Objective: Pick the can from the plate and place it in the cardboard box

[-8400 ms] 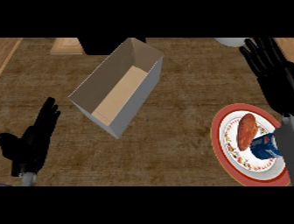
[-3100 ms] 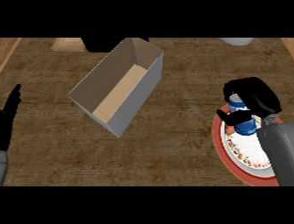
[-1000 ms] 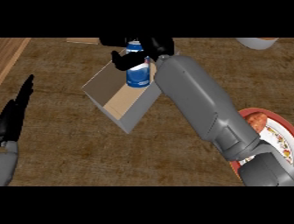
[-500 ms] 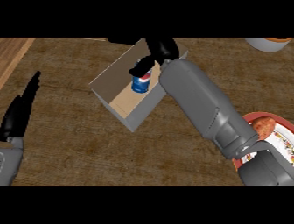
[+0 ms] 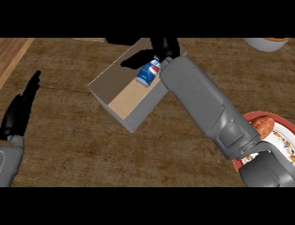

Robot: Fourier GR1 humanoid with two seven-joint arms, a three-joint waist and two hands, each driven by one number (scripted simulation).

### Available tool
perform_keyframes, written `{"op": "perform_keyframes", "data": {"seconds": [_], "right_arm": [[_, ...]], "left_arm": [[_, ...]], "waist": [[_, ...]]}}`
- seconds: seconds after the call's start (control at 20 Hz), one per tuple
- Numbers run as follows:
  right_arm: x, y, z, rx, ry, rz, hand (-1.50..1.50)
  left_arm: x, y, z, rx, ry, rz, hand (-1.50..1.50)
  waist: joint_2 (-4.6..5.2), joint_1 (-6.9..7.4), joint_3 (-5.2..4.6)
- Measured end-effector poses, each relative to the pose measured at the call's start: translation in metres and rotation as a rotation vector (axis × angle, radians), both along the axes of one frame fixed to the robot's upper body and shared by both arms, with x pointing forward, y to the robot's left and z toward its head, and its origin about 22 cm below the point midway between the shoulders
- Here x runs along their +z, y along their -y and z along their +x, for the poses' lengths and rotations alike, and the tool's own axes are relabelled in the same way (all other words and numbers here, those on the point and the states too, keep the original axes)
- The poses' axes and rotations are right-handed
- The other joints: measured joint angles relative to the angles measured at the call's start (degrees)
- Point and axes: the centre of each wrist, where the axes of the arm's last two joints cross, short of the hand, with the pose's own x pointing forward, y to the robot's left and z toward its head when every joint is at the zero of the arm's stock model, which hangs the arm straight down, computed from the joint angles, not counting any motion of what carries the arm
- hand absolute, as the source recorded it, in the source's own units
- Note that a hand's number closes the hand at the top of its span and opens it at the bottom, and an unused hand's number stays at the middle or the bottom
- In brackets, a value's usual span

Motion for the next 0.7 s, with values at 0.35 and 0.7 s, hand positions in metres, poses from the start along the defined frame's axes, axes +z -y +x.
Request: {"op": "perform_keyframes", "data": {"seconds": [0.35, 0.7], "right_arm": [[0.001, 0.02, 0.009, 0.002, 0.027, 0.208, -1.5], [-0.002, 0.094, 0.027, -0.033, 0.021, 0.274, -1.5]], "left_arm": [[-0.003, -0.019, -0.013, 0.05, -0.01, 0.002, 0.0], [-0.008, -0.027, -0.023, 0.085, -0.02, -0.002, 0.0]], "waist": [[-0.64, -2.77, 0.03], [-1.1, -4.89, 0.05]]}}
